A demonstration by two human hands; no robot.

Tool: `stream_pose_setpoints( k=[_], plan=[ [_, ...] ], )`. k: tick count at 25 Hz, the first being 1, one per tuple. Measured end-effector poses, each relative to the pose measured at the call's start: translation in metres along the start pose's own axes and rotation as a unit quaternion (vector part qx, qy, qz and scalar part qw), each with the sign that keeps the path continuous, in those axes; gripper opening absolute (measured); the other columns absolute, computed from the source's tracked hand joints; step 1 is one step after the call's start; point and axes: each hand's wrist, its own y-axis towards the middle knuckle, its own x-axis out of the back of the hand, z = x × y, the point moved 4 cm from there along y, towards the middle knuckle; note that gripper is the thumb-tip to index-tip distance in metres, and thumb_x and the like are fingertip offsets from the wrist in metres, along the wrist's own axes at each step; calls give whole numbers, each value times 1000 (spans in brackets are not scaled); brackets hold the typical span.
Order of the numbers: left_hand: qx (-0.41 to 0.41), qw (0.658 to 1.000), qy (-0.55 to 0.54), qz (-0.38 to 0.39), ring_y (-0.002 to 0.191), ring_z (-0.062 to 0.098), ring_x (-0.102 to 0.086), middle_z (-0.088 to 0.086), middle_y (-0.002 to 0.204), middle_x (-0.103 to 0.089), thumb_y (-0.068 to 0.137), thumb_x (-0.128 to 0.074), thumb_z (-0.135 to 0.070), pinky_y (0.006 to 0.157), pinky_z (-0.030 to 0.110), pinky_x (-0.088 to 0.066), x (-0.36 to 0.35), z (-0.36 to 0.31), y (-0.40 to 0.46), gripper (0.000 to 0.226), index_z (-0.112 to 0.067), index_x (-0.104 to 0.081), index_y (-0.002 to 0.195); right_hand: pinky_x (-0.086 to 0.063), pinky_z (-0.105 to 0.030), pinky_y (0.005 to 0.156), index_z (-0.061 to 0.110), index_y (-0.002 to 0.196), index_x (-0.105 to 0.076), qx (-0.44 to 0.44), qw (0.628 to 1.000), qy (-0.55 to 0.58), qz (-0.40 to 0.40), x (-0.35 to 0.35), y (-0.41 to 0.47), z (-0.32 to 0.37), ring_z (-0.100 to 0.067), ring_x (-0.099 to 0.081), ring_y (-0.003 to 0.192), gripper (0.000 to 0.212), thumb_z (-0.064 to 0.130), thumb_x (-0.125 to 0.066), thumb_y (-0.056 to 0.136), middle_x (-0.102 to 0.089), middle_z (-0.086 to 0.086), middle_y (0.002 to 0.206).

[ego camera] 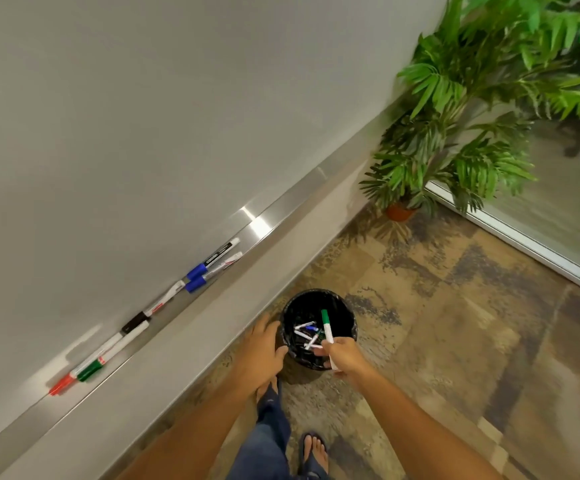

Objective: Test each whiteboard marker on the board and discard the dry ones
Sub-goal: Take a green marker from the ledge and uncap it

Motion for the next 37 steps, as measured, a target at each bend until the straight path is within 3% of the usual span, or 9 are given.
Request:
stream_pose_setpoints(
  k=[8, 12, 15, 19, 22, 26, 29, 33, 37],
  plan=[
    [-21, 995, -13, 100, 148, 23, -23, 2, 163, -16, 97, -55, -39, 118, 41, -28, -27, 6, 73, 60, -19, -36, 149, -34, -35, 66, 5, 100, -62, -90, 994, -23, -62, 1, 72, 10, -23, -49, 67, 25, 30, -61, 98, -54, -7, 76],
    [-24, 994, 0, 108, 147, 25, -24, 2, 162, -18, 97, -53, -40, 118, 41, -28, -35, 20, 92, 56, -21, -38, 148, -35, -33, 62, 5, 88, -62, -96, 992, -26, -82, -7, 116, 15, -24, -51, 66, 27, 30, -62, 98, -55, -10, 74],
    [-29, 993, 1, 113, 147, 24, -23, 2, 162, -20, 98, -53, -39, 118, 40, -26, -44, 32, 100, 54, -21, -40, 147, -34, -32, 56, 2, 95, -62, -102, 991, -33, -84, -6, 147, 16, -23, -49, 63, 29, 31, -59, 100, -54, -10, 73],
    [-22, 994, -6, 106, 146, 23, -26, 1, 161, -21, 97, -53, -41, 118, 41, -30, -53, 47, 111, 51, -23, -43, 144, -31, -35, 59, 7, 82, -52, -112, 988, -45, -94, 4, 174, 16, -22, -39, 57, 34, 34, -54, 103, -41, -7, 65],
    [-15, 995, -13, 101, 146, 22, -27, 0, 161, -21, 98, -54, -39, 117, 42, -31, -57, 53, 112, 50, -22, -44, 144, -31, -38, 67, 10, 81, -43, -109, 989, -28, -94, 8, 181, 7, -24, -41, 69, 29, 26, -55, 101, -40, -7, 72],
    [-7, 995, -17, 97, 147, 23, -25, 1, 161, -21, 98, -54, -38, 118, 42, -29, -56, 54, 99, 49, -21, -45, 143, -27, -40, 69, 13, 72, -39, -112, 990, -37, -80, 6, 165, -9, -20, -31, 60, 32, 18, -55, 99, -34, -7, 68],
    [-9, 996, -17, 90, 146, 23, -26, 2, 160, -23, 98, -54, -39, 118, 42, -29, -49, 50, 85, 49, -21, -46, 142, -31, -39, 66, 9, 79, -48, -120, 991, -24, -48, 2, 135, -12, -20, -33, 61, 26, 21, -55, 101, -43, -8, 76],
    [-9, 998, -35, 59, 144, 23, -31, 4, 157, -28, 97, -54, -40, 117, 43, -31, -24, 40, 67, 49, -19, -47, 141, -32, -29, 54, 11, 112, -60, -72, 997, 4, -13, -8, 95, -4, -15, -42, 60, 19, 25, -51, 104, -61, -10, 99],
    [4, 998, -59, 8, 139, 22, -37, 3, 154, -33, 96, -56, -37, 114, 40, -34, 10, 34, 51, 48, -18, -49, 140, -31, -27, 50, 12, 105, -65, 11, 1000, -4, -2, -25, 75, 23, -14, -42, 57, 22, 29, -50, 104, -63, -5, 93]
  ],
)
